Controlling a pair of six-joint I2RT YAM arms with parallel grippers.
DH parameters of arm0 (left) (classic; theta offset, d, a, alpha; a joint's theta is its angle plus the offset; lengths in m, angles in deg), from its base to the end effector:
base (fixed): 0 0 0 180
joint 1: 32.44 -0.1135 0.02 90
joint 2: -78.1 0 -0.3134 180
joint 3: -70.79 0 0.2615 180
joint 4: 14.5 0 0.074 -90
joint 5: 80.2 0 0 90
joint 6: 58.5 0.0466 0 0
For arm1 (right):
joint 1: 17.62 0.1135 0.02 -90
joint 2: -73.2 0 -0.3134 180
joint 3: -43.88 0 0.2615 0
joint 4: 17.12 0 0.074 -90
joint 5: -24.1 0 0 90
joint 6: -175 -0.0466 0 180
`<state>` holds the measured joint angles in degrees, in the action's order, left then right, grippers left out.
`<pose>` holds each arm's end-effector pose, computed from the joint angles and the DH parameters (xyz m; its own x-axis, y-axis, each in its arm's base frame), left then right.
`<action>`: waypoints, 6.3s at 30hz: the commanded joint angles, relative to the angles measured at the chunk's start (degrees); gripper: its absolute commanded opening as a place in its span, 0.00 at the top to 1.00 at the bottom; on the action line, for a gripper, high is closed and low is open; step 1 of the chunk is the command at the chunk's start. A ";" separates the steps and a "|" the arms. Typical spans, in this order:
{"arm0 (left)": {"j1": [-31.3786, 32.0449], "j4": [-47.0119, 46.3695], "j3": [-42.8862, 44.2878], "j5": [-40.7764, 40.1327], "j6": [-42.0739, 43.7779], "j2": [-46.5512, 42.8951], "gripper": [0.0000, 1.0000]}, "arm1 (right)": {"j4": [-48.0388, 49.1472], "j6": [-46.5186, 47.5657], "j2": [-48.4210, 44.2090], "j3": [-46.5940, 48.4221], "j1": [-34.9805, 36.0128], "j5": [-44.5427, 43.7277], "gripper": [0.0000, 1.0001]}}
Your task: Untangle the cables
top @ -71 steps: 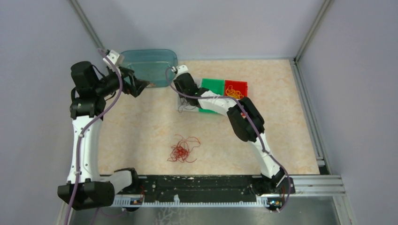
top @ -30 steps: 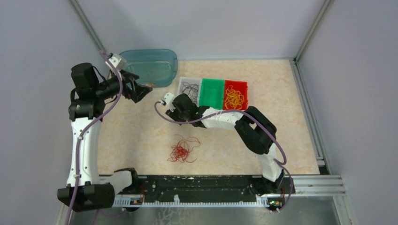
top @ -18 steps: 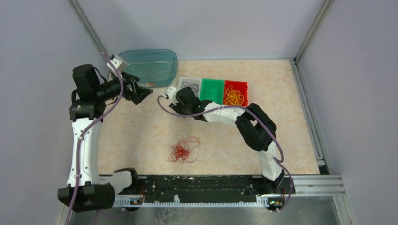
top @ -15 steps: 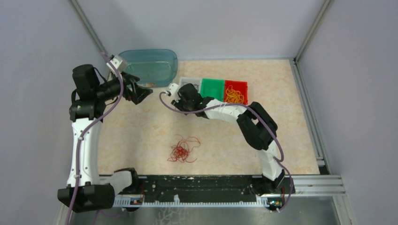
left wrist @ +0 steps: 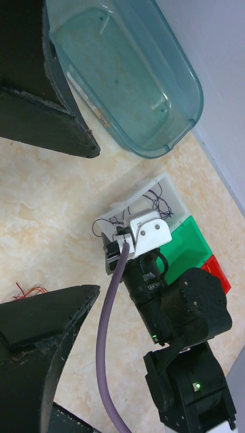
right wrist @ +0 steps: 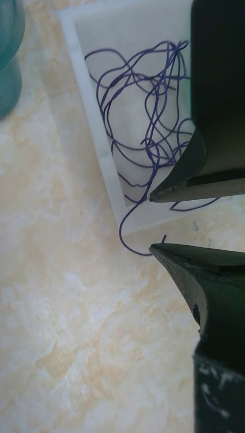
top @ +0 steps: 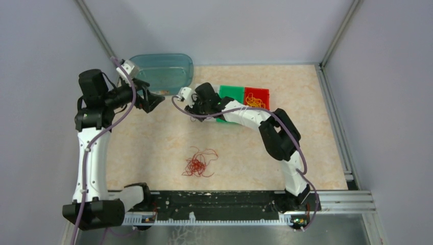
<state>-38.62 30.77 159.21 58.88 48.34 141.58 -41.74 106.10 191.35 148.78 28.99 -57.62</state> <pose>0.2177 -0.0118 0.4679 -0.1469 0.1750 -0.9735 0.7068 0.7071 0.0204 0.3504 0.3805 0.2562 -0.1064 -0.6312 -0.7683 -0.8956 0.3966 -0.2017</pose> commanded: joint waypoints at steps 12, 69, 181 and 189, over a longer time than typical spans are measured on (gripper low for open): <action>-0.27 0.58 1.96 -2.93 2.41 0.73 0.00 | -5.14 4.97 4.12 5.38 -1.70 8.75 0.56; -0.35 13.99 -6.80 6.63 23.79 -0.68 0.01 | 22.22 -12.52 -4.75 0.22 -5.16 -15.12 0.53; -0.39 16.43 -16.86 2.86 30.81 3.44 0.03 | 19.88 -8.84 -18.56 -30.90 29.02 -4.14 0.97; -0.48 19.05 -16.56 4.23 33.39 2.20 0.02 | 29.08 -19.71 -31.58 -33.24 24.77 -2.09 1.00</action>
<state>-38.86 47.05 141.24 60.04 78.55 145.14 -22.48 92.61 169.06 115.21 56.12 -60.51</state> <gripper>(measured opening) 0.973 0.010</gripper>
